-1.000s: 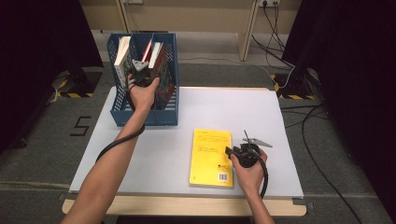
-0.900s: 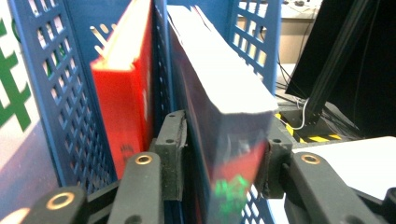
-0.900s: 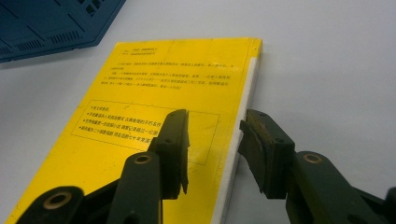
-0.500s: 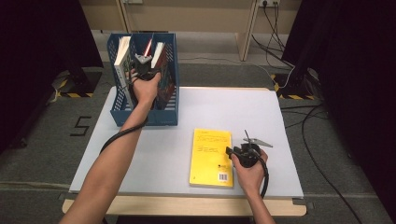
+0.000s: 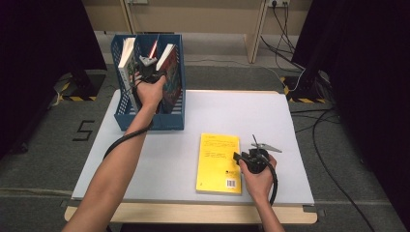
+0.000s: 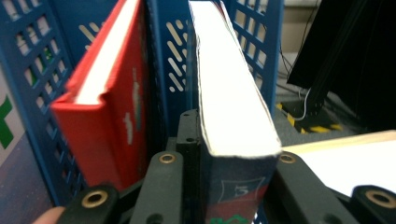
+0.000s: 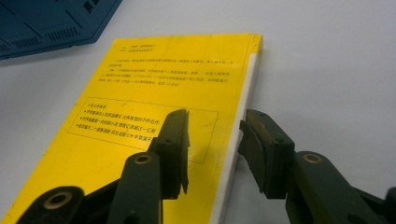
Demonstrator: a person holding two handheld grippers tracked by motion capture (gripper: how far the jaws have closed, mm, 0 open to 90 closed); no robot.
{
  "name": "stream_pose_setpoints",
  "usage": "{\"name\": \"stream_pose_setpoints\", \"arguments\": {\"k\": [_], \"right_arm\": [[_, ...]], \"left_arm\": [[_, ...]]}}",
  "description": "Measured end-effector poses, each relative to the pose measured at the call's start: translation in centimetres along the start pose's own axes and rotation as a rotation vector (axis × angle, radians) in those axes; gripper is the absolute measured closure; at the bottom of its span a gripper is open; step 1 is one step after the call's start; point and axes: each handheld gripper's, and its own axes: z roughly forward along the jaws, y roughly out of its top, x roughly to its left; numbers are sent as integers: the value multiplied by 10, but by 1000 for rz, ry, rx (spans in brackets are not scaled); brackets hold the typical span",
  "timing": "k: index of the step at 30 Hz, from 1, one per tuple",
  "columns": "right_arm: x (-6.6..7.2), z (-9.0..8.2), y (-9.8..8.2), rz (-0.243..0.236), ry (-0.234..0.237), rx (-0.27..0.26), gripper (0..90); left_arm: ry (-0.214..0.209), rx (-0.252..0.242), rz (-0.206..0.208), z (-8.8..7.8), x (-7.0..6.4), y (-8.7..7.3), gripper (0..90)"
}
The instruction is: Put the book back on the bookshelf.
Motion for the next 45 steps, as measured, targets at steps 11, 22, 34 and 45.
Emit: {"name": "stream_pose_setpoints", "arguments": {"k": [11, 22, 34, 45], "right_arm": [[0, 1, -1, 0, 3, 1, 606], [0, 2, -1, -7, 6, 4, 608], [0, 2, -2, -13, 7, 8, 607], [1, 1, -2, -14, 2, 11, 606]], "left_arm": [[16, -58, 17, 3, -4, 5, 745], [59, -82, 43, 13, -5, 2, 742], [59, -64, 67, 9, -1, -4, 711], [26, -76, 49, -19, -1, -9, 641]]}}
